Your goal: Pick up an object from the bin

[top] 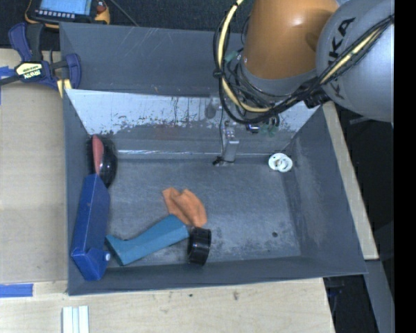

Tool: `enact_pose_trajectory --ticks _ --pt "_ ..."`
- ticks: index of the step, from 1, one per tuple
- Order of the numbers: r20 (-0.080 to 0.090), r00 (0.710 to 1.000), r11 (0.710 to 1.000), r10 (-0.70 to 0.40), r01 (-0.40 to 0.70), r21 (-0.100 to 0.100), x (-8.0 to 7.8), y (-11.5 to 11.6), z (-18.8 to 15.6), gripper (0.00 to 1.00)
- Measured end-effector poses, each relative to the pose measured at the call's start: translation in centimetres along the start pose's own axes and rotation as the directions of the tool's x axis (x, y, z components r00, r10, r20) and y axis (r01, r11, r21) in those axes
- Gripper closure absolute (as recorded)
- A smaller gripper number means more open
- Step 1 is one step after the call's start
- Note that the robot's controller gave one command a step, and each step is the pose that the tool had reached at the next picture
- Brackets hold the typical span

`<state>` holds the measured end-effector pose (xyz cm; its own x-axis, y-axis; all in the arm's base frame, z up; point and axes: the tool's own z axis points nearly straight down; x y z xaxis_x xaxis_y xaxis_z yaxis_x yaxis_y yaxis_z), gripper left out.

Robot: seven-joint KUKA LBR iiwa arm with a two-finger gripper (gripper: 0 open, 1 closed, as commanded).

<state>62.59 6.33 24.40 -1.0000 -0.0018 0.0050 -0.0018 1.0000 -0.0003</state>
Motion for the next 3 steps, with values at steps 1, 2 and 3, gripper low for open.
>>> enact_pose_trajectory --ticks 1,2,3 --pt "0.009 1.0 1.0 0.001 -0.001 -0.001 -0.1 0.0 -0.5 0.0" --pt "0.013 0.998 0.998 0.064 -0.064 -0.002 2.8 1.7 3.8 0.0" --pt "0.007 0.997 0.997 0.075 -0.075 -0.002 3.7 2.2 5.2 0.0"
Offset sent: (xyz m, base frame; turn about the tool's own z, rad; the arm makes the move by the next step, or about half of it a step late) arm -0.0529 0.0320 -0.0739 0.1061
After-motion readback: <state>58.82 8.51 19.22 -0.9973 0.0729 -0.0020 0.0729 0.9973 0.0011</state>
